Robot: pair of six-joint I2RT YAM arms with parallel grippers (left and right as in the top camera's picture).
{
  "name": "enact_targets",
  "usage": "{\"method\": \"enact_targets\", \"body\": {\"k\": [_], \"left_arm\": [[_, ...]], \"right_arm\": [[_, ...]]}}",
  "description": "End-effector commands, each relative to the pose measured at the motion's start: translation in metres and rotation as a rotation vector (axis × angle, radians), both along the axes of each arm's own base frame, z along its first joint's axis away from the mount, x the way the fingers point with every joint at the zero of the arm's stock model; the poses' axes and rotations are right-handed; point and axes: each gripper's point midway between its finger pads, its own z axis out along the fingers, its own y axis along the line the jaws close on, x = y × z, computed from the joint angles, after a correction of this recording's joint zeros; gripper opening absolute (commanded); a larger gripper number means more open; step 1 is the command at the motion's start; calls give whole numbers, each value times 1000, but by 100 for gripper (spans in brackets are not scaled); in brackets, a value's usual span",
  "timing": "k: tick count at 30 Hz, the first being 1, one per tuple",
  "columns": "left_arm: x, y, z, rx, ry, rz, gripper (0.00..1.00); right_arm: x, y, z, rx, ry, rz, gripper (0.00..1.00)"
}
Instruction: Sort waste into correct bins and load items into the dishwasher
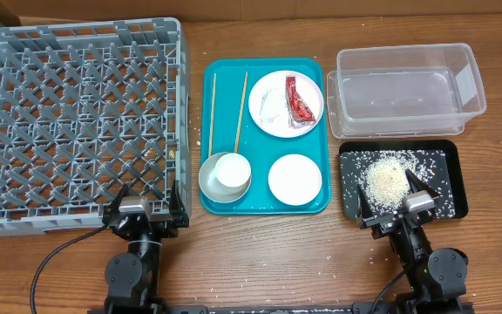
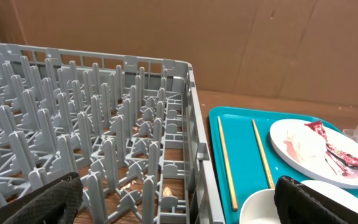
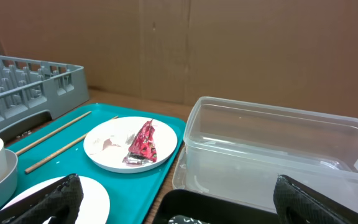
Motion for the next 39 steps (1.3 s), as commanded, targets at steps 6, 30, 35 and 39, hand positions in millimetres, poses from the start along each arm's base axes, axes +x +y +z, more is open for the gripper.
{"method": "enact_targets", "body": {"k": [6,30,35,39], "left_arm": [[0,1,1,-15,-8,2,100],[0,1,1,-15,-8,2,100],[0,1,1,-15,-8,2,100],[0,1,1,-15,-8,2,100]], "right_arm": [[0,1,-1,-3,-7,4,100],[-2,8,-2,70,18,47,100],[-9,23,15,276,30,148,100],[-28,39,67,352,-29,281,100]]}}
